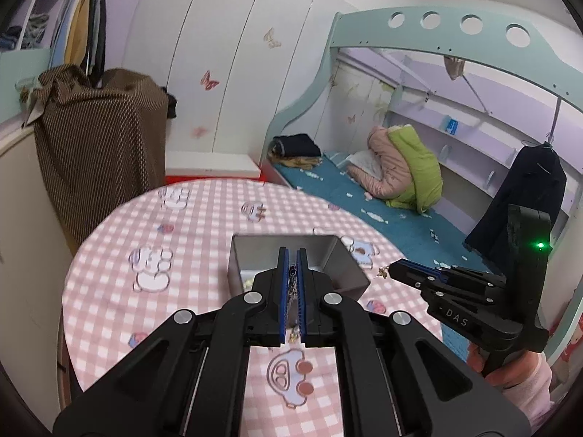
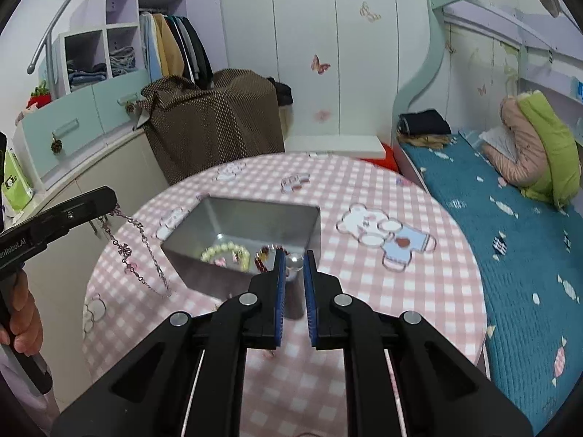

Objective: Organize jewelry
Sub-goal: 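Carry the silver chain and pearl earring in both tools over the box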

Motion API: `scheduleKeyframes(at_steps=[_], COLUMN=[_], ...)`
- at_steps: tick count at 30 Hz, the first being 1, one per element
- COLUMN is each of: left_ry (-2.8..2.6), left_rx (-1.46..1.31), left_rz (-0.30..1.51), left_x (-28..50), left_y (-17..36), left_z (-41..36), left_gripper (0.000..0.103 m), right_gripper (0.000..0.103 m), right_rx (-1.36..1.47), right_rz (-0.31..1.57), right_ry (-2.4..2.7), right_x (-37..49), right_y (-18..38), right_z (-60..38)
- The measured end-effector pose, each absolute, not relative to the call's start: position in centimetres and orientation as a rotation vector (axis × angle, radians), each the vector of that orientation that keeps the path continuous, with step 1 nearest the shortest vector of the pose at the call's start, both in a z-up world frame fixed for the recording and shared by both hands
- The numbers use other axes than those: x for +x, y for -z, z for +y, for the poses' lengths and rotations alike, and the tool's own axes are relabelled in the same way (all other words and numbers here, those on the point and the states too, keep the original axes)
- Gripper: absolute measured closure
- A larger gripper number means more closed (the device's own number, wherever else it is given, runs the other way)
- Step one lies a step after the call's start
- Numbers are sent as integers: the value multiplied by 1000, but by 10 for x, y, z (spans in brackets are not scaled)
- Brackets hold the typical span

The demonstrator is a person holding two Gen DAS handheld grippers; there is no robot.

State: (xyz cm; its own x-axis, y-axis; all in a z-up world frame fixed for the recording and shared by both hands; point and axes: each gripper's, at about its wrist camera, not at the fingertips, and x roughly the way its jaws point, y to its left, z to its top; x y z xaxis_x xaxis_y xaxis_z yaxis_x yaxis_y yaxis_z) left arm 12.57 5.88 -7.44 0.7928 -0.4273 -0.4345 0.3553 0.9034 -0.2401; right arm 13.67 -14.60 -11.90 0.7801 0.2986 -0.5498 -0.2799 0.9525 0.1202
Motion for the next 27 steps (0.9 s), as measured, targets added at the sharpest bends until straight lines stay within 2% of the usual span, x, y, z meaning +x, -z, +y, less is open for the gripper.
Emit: scheduleKeyframes(at_steps=[13,27], left_ry=[459,449], left_rx=[-139,-160], left_rz=[405,503], left_x=[138,184], left_y=[39,70], left_z=[45,33], left_gripper=[98,98], right_gripper=[93,92], right_rx=[25,63], right_rz=[558,644], right_ry=[-342,-393], right_x=[160,189], right_y=[104,128], right_z=[-130,-123])
